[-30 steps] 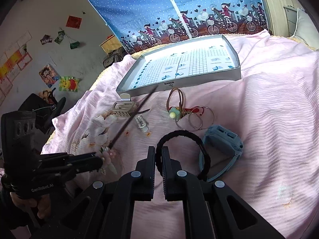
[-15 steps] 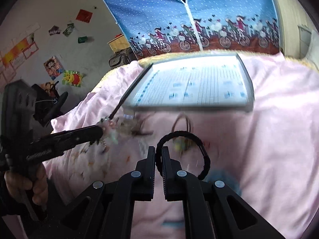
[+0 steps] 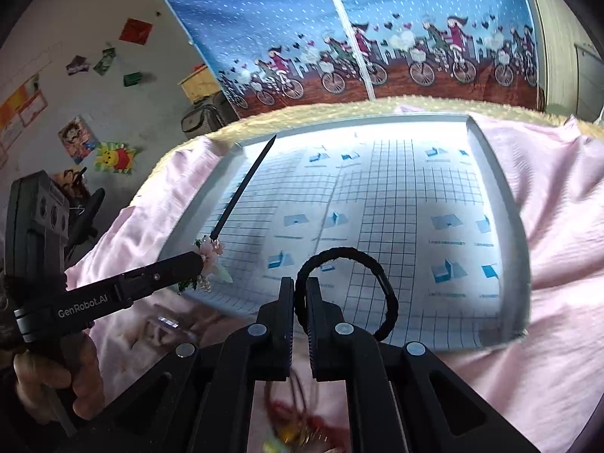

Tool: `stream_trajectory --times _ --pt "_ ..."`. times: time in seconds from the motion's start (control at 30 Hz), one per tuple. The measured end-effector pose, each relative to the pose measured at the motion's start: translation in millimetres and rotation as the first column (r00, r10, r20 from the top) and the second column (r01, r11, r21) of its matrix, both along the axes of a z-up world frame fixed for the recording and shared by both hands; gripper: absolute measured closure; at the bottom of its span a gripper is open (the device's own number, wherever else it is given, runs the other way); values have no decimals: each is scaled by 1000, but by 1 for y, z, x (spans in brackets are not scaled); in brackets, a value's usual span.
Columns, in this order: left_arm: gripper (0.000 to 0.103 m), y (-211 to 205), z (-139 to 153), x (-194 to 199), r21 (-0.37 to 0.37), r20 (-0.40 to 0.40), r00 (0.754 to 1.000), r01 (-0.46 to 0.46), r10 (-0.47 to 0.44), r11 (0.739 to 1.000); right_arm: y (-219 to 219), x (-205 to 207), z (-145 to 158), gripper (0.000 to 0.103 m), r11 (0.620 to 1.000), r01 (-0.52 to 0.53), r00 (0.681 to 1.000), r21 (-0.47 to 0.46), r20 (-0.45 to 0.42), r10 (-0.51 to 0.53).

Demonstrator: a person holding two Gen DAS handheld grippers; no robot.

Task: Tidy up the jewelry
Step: 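Lower the hair stick into the tray with the left tool while the right tool carries the hair tie, then release the hair tie into the tray with the right tool while the left tool withdraws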

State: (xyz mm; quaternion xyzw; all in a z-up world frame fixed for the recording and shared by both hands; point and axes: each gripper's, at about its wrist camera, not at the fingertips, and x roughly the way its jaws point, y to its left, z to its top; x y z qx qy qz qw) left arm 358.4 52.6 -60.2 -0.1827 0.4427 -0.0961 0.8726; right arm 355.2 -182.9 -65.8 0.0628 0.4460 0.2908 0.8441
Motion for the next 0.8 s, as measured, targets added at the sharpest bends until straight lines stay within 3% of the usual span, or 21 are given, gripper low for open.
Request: stream_trajectory --times 0.17,0.3,0.37,0.43,0.6,0.67,0.73,0.8 --pt "91 9 -19 9 -15 -58 998 -9 8 1000 3 4 -15 96 999 -10 1000 -33 -30 9" --pt "87 12 -20 8 15 -82 996 -18 19 1000 2 2 -13 95 999 -5 1000 -40 -24 4" --pt "78 15 -17 4 18 -77 997 -28 30 999 -2 -1 -10 81 999 9 1000 -43 -29 -11" --pt "55 18 -10 -1 14 -56 997 -46 47 999 -6 -3 -8 66 998 34 999 -51 -22 -36" --pt "31 24 14 -29 -13 7 998 -64 64 998 -24 -31 17 43 996 83 995 -41 53 -81" --pt "15 23 26 -41 -7 29 998 -64 64 998 -29 -47 33 20 996 88 989 -30 119 -84" --pt "2 23 43 -60 -1 106 990 -96 96 995 -32 -64 48 11 996 88 979 -25 185 -82" --pt "2 20 65 -86 9 231 965 -127 121 992 -36 -88 67 3 995 94 958 -14 274 -87"
